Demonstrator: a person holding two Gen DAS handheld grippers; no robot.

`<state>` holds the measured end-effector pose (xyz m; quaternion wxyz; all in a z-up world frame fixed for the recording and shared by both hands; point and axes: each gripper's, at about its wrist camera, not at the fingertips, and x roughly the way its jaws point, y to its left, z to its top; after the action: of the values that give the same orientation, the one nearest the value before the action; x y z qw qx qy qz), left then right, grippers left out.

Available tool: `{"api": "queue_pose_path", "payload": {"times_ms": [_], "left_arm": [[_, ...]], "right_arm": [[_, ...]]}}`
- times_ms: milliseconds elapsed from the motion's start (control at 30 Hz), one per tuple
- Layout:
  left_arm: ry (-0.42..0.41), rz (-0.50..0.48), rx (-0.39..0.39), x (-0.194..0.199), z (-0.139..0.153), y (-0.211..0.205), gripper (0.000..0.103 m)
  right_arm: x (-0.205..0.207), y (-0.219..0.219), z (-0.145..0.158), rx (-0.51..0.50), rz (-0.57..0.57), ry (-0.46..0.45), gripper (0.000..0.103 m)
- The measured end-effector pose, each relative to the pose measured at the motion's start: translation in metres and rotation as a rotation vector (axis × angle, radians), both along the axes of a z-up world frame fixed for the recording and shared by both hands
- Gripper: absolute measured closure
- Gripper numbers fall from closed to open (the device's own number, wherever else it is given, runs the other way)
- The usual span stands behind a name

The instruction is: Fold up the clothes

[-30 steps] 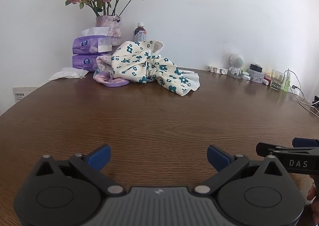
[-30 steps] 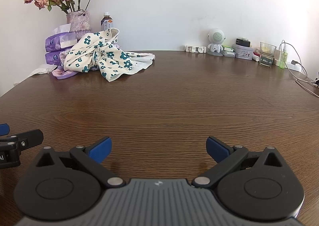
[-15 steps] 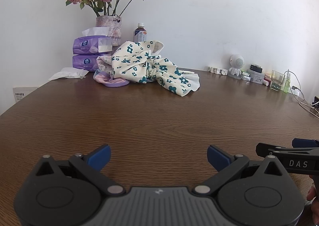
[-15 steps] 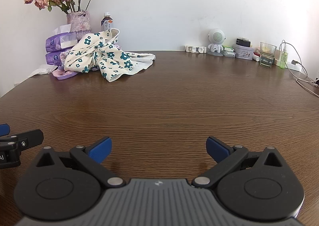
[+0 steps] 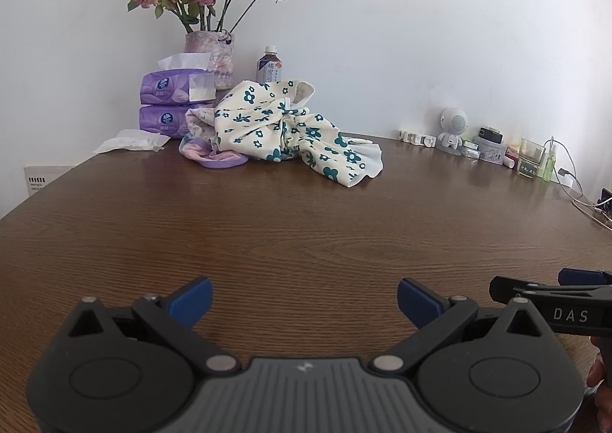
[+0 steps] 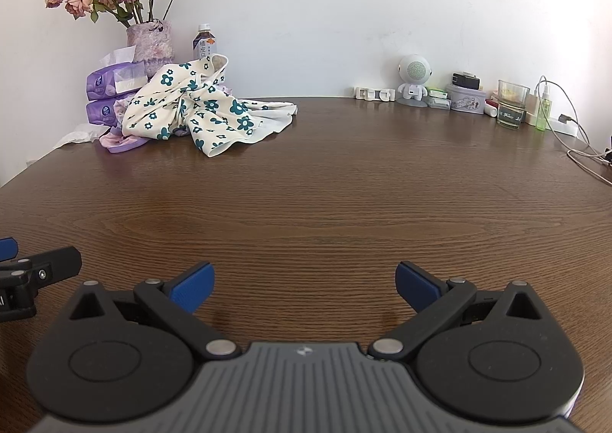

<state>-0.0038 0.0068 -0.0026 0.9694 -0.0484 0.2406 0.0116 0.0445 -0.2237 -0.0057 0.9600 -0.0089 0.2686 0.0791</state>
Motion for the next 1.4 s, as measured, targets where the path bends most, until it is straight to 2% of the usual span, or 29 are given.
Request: {"api": "queue_pose_path", "payload": {"times_ms": [700,900,1067,1400], "left_arm": [[0.009,0.001,-0.011,0.001,-0.001,0.002,0.000],[0.032,-0.041,-0.019,0.007,0.000,0.003,0.000],[0.019,-0.048,-0.031,0.010,0.007,0.005,0.000],[-0.023,-0.009,-0.041,0.021,0.028,0.016,0.000]], "right_arm": [[0.000,-0.002,0.001,0.004,0.004,0.003,0.000],[0.006,0.000,0.001,-0.002,0.016,0.032,0.000],[0.009,-0.002,0.006,0.025,0.018,0.038,0.000],[0.016,0.004,0.029,0.030,0.035,-0.011,0.000]]}}
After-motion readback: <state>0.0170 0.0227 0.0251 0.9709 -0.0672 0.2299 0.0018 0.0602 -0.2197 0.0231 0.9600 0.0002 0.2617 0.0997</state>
